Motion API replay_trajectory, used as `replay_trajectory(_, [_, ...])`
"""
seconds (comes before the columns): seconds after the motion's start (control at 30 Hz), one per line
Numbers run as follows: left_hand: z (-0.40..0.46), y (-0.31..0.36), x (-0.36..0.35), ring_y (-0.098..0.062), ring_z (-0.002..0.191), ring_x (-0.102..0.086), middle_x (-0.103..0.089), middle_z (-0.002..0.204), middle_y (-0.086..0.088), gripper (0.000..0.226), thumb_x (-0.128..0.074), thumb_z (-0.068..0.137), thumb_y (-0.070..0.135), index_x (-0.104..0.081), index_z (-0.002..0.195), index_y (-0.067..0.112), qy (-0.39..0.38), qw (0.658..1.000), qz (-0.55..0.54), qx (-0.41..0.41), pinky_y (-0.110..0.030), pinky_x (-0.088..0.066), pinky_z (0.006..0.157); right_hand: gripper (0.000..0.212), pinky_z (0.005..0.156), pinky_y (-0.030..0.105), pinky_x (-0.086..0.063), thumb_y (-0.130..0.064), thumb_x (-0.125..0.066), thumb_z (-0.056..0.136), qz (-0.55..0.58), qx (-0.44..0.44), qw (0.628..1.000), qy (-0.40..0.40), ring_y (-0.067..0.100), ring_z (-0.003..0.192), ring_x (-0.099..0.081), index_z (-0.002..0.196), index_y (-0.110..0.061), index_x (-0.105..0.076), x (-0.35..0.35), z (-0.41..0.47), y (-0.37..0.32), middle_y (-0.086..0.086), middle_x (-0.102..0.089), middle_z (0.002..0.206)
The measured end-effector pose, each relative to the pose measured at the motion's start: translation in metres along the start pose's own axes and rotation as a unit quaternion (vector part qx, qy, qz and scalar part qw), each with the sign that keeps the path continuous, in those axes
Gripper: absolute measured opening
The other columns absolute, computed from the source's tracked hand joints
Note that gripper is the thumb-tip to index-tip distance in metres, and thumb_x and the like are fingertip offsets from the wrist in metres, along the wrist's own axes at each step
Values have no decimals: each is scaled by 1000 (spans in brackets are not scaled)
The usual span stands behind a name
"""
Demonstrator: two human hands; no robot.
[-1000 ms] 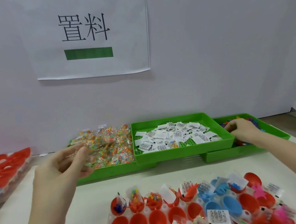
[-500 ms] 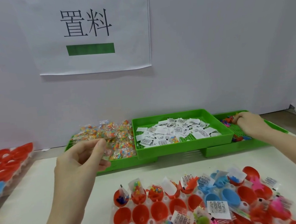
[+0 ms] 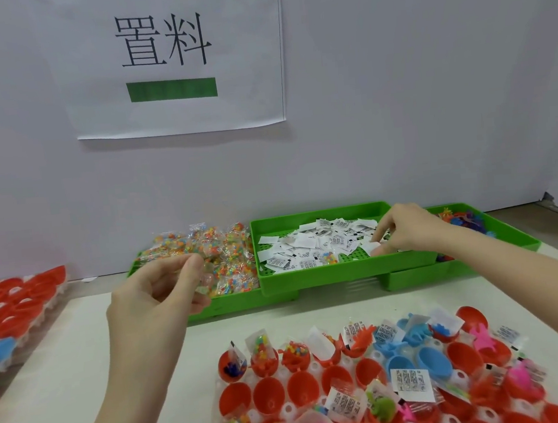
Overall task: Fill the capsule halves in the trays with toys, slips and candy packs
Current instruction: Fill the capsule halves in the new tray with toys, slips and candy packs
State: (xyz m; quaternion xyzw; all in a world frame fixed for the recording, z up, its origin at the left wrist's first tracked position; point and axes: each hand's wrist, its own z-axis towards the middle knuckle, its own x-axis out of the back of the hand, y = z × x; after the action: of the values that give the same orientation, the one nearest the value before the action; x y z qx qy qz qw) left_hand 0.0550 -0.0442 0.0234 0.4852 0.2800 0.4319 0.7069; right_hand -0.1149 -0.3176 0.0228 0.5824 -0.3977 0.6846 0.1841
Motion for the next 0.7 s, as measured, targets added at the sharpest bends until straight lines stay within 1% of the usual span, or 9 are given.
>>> replay_trajectory(0.1, [-1, 1, -1, -2, 44, -59, -67, 56, 12, 9, -65, 83, 18, -65, 75, 21, -3, 1000, 0, -2, -7, -45, 48, 21, 48, 20, -34, -24, -80, 68, 98, -8, 994, 41, 6, 53, -40, 69, -17, -61, 0, -4, -2, -8, -40, 59])
replay_trajectory(0.17, [-2, 2, -2, -2, 44, -59, -67, 57, 12, 7, -65, 83, 17, -66, 76, 20, -4, 1000, -1, 1, -7, -46, 49, 22, 46, 20, -29, -23, -76, 73, 154, -9, 986, 59, 7, 54, -37, 65, -16, -58, 2, -7, -2, -7, -40, 59])
replay_trajectory(0.23, [-3, 3, -3, -3, 44, -59, -68, 59, 12, 7, -66, 82, 18, -66, 76, 20, -3, 1000, -1, 2, -7, -46, 49, 31, 49, 21, -25, -24, -71, 79, 193, -12, 978, 78, 6, 49, -33, 57, -14, -53, 5, -7, -2, -11, -39, 47])
replay_trajectory(0.3, [-4, 4, -3, -3, 45, -60, -68, 61, 12, 7, -66, 81, 20, -66, 75, 22, -4, 1000, 2, -1, -7, -47, 50, 49, 50, 21, -24, -22, -63, 86, 202, -9, 974, 104, 8, 40, -22, 46, -15, -36, 6, -6, -1, -11, -24, 35])
replay_trajectory(0.37, [-5, 4, -3, -3, 46, -60, -69, 63, 12, 7, -66, 81, 21, -66, 74, 24, -7, 1000, 5, -4, -7, -47, 50, 53, 47, 16, -27, -20, -54, 92, 161, -2, 981, 109, 10, 39, -17, 47, -16, -25, 7, -7, -2, -7, -18, 38])
replay_trajectory(0.47, [-5, 5, -5, -4, 46, -60, -68, 63, 13, 9, -66, 82, 20, -66, 74, 25, -13, 1000, 8, -5, -7, -47, 50, 50, 46, 23, -25, -24, -48, 95, 65, -3, 989, 136, 14, 42, -25, 47, -15, -33, 7, -12, -3, -3, -27, 43])
replay_trajectory(0.53, [-6, 6, -5, -4, 46, -60, -68, 61, 14, 10, -65, 82, 19, -66, 73, 25, -16, 1000, 4, -6, -7, -47, 50, 48, 47, 23, -22, -27, -51, 93, 62, 5, 980, 189, 13, 42, -28, 47, -15, -44, 10, -18, -6, -4, -32, 41])
replay_trajectory(0.63, [-9, 13, -8, -4, 46, -61, -68, 59, 12, 11, -65, 82, 15, -67, 74, 22, -28, 999, -16, 4, -8, -47, 50, 45, 46, 23, -21, -26, -60, 88, 195, 25, 959, 205, 8, 38, -23, 48, -9, -48, 18, -40, -15, -10, -25, 37])
replay_trajectory(0.7, [-14, 23, -12, -4, 47, -61, -69, 59, 8, 7, -65, 81, 13, -68, 76, 17, -50, 997, -50, 25, -9, -47, 49, 32, 44, 13, -23, -31, -64, 83, 307, 47, 933, 183, 3, 39, -28, 56, -16, -60, 23, -67, -27, -12, -34, 38])
